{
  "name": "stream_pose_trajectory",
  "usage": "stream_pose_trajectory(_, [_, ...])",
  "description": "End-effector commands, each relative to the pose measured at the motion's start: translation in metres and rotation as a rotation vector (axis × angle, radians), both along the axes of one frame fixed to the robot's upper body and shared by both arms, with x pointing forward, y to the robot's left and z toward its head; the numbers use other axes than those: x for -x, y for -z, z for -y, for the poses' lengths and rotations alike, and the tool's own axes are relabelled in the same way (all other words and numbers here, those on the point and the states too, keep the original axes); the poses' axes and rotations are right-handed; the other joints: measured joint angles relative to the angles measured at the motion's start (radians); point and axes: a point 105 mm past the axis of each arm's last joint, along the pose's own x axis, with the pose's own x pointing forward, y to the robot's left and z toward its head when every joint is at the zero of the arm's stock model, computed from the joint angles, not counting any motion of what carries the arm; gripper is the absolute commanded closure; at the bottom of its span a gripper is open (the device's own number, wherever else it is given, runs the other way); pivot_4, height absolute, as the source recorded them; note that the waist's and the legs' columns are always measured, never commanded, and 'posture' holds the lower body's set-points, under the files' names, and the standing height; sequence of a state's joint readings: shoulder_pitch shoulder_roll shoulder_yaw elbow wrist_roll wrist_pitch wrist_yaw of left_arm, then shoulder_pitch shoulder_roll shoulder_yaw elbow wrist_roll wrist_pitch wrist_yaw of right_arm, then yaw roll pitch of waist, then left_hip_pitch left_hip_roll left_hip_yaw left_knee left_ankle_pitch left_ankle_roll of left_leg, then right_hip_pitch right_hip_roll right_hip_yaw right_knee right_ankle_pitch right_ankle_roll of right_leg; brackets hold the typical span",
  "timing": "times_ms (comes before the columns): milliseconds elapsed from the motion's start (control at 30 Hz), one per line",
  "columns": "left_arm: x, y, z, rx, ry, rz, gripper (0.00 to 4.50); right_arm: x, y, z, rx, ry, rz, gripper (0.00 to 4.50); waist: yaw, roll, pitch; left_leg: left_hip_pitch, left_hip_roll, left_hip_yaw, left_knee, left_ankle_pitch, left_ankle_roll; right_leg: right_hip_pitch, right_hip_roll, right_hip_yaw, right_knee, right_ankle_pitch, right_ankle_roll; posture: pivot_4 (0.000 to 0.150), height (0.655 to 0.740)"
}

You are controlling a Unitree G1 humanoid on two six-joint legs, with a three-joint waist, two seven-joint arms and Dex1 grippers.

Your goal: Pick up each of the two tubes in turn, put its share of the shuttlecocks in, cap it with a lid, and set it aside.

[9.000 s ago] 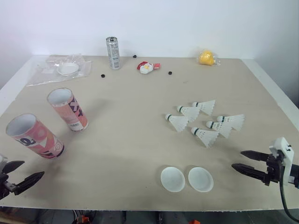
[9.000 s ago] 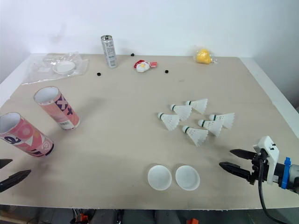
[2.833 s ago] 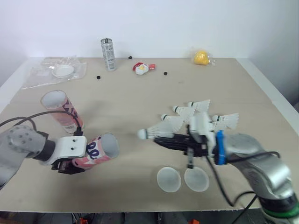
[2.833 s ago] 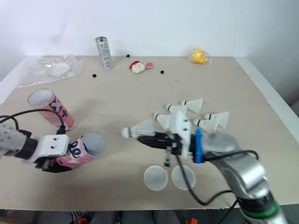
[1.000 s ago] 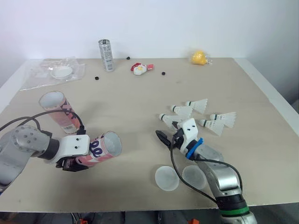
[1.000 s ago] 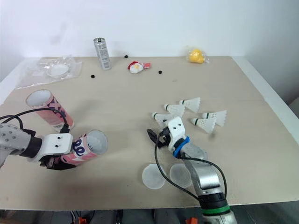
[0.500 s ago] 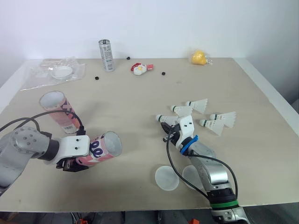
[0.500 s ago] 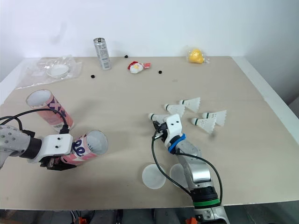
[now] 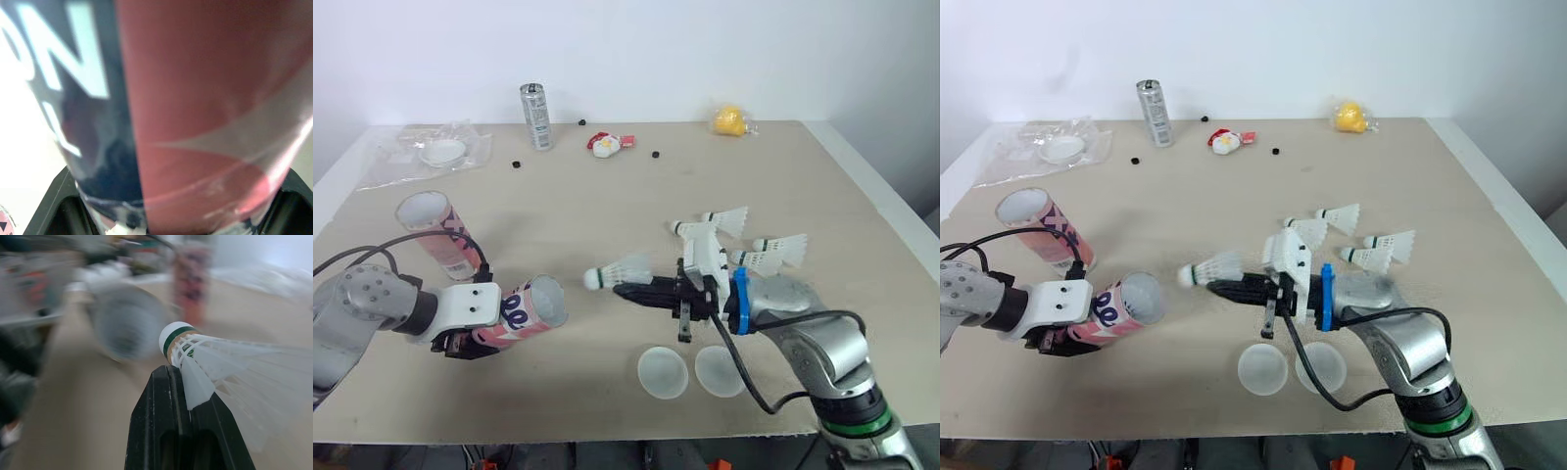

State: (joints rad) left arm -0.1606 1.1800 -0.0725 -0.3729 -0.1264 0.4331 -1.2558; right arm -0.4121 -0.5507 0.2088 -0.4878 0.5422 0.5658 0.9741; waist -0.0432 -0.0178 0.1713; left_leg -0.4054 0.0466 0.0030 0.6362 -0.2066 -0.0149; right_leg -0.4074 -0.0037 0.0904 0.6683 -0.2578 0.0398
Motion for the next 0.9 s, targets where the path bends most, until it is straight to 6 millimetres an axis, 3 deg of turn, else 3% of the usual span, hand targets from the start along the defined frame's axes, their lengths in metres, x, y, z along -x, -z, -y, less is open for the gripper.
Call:
stream_pose_trajectory(33, [-0.001,0.007,0.004,0.008,0.014,-0.015,1.57,0.005,0.003,-0.020,0.056,-0.124,0.082,4.47,0.001,0.000,0.000,0.000,0.000,0.000,0.000,0.000,0.000,0.000,0.000,0.000,0.000,0.000,0.000,0.150,0.7400])
stream_pose_trajectory(233, [-0.002,0.007,0.005,0.010,0.019,-0.015,1.57,-0.012,0.009,-0.061,0.094,-0.176,0.236,4.47,0.003,0.000,0.000,0.000,0.000,0.001,0.001,0.000,0.000,0.000,-0.001,0.001,0.000,0.001,0.000,0.150,0.7400])
stream_pose_trajectory(367, [-0.002,0.006,0.007,0.014,0.023,-0.015,1.57,-0.010,-0.002,-0.077,0.038,-0.203,0.230,4.47,0.008,0.000,0.000,-0.001,0.000,0.001,0.001,0.000,0.000,0.000,0.000,0.001,0.000,0.001,0.001,0.150,0.7400])
stream_pose_trajectory(433, [-0.001,0.006,0.009,0.015,0.026,-0.016,1.57,-0.005,-0.010,-0.075,-0.003,-0.219,0.169,3.78,0.011,0.000,0.000,-0.001,0.000,0.001,0.001,0.000,0.000,0.000,-0.001,0.001,0.000,0.001,0.001,0.150,0.7400])
stream_pose_trajectory(633, [0.000,0.005,0.011,0.017,0.034,-0.020,1.57,0.002,-0.021,-0.056,-0.065,-0.194,0.078,0.95,0.015,0.000,0.000,-0.002,0.000,0.001,0.001,0.000,0.000,0.000,-0.001,0.001,0.000,0.001,0.001,0.150,0.7400])
stream_pose_trajectory(700, [0.000,0.005,0.013,0.018,0.041,-0.021,1.57,-0.003,-0.026,-0.046,-0.108,-0.113,0.060,0.06,0.015,0.000,0.000,-0.001,0.000,0.001,0.001,0.000,0.000,0.000,-0.001,0.000,0.000,0.000,0.000,0.150,0.7400])
stream_pose_trajectory(800, [-0.001,0.004,0.014,0.019,0.044,-0.019,1.57,-0.009,-0.030,-0.023,-0.166,0.036,0.043,0.06,0.020,0.000,0.000,-0.002,0.000,0.000,0.000,0.000,0.000,-0.001,-0.001,-0.001,0.000,0.000,0.000,0.150,0.7400])
stream_pose_trajectory(900, [-0.001,0.004,0.015,0.019,0.047,-0.023,1.57,-0.023,-0.022,0.026,-0.221,0.323,0.028,0.06,0.027,-0.002,-0.001,-0.003,-0.002,-0.001,0.000,0.000,0.000,0.000,-0.003,-0.002,-0.001,-0.002,0.002,0.150,0.7400])
